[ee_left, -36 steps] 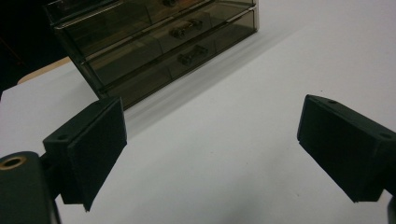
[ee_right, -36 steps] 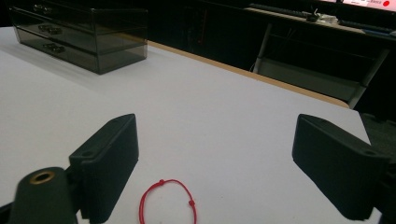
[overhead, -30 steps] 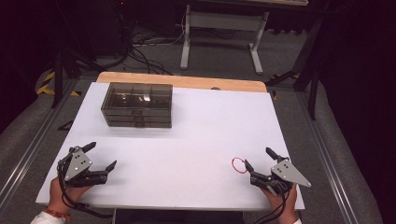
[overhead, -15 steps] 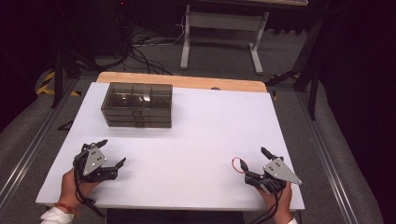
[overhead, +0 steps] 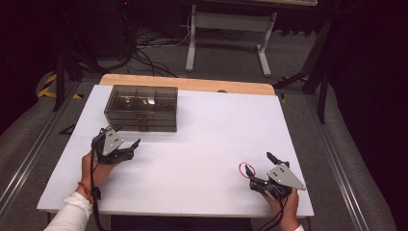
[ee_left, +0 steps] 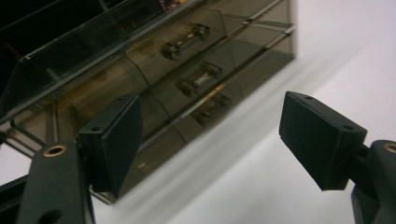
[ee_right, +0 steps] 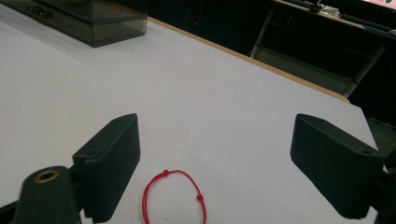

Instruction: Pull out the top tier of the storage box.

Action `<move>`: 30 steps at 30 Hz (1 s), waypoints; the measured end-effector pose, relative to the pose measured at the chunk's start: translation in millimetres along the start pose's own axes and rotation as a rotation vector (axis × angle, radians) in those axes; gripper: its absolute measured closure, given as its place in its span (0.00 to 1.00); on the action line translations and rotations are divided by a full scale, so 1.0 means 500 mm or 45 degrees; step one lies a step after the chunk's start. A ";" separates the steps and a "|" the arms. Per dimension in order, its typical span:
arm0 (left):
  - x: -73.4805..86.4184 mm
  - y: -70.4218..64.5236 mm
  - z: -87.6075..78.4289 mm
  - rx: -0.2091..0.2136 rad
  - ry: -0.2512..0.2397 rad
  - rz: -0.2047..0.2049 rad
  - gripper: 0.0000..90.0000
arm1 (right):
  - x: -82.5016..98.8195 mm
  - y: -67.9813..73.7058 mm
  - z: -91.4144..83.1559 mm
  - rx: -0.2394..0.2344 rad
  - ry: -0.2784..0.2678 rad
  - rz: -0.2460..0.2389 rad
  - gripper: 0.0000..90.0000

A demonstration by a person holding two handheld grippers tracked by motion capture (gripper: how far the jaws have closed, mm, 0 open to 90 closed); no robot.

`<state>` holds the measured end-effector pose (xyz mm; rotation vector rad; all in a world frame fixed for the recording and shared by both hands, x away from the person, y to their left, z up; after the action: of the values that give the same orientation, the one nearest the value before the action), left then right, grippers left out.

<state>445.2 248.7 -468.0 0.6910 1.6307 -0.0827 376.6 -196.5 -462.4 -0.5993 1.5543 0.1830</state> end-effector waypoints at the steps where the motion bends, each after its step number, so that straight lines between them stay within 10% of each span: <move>1: -0.001 0.003 0.006 -0.013 -0.001 -0.004 0.27 | 0.004 0.001 0.002 -0.003 0.011 -0.006 0.19; 13: -0.008 0.020 0.067 -0.075 -0.032 -0.035 0.54 | 0.011 0.003 0.008 0.016 0.039 -0.021 0.20; 19: -0.017 0.007 0.078 -0.187 -0.004 0.118 0.68 | 0.015 0.005 0.009 0.016 0.050 -0.029 0.21; 30: -0.010 0.006 0.082 -0.346 0.002 0.247 0.87 | 0.015 0.012 0.009 -0.016 0.052 -0.067 0.23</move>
<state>482.7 231.4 -470.7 0.6344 1.5321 0.2753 378.1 -191.0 -471.7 -0.6561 1.5758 0.1416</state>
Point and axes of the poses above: each handheld gripper's, and its own axes: z roughly forward along the jaws, x roughly out of its underside, y roughly to its left, the point moved 7 cm from there along z, roughly forward along the jaws, and after that the axes turned 12 degrees about -y, right-handed, at the moved point
